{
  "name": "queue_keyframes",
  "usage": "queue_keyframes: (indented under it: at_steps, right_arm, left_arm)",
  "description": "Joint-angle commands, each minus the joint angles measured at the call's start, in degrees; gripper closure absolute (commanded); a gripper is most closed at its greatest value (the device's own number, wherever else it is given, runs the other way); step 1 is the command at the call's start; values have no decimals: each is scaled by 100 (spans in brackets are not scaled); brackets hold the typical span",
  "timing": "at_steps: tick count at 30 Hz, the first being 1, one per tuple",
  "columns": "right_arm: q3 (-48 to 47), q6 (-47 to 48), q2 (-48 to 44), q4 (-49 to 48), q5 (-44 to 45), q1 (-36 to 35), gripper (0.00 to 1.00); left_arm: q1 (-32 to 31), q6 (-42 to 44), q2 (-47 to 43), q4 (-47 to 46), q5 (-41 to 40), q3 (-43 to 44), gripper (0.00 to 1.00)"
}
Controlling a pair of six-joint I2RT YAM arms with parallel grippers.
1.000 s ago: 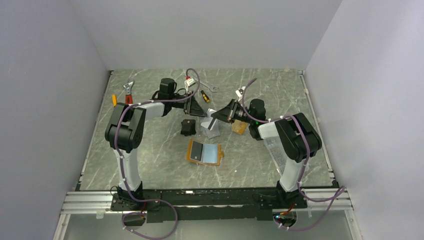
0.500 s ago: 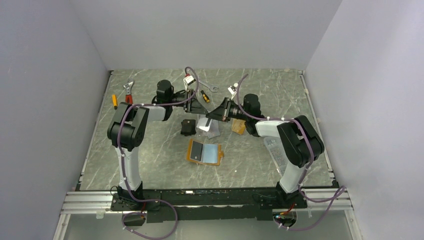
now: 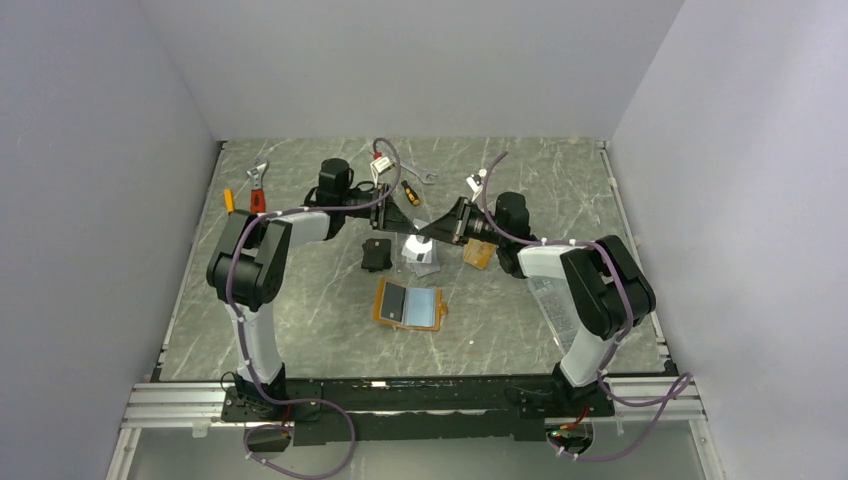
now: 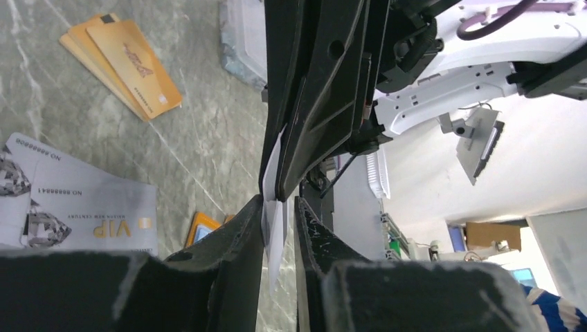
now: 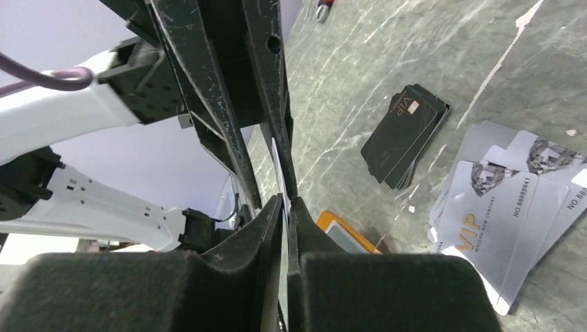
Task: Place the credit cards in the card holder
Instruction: Pick up the credit card from the center of the board, then insert the credit card into the card holder.
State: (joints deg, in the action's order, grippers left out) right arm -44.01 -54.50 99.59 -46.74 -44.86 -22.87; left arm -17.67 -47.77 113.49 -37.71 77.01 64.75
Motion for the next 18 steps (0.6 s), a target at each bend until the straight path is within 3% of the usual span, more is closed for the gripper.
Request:
queue_keyframes:
  at_steps: [1,12,18]
  right_arm:
    - [229,36,-198,-118,452,236,91]
    - [449,-67,-192,-311,589,344,90]
    - [498,-174,-191,-491,770,417,93]
  left_arm:
    - [-46,2887,-752,3549,-195,617,76]
    - [-47,2512,-696,3162,-23,546,78]
    - [-127,2530,-801,3139,9,322,70]
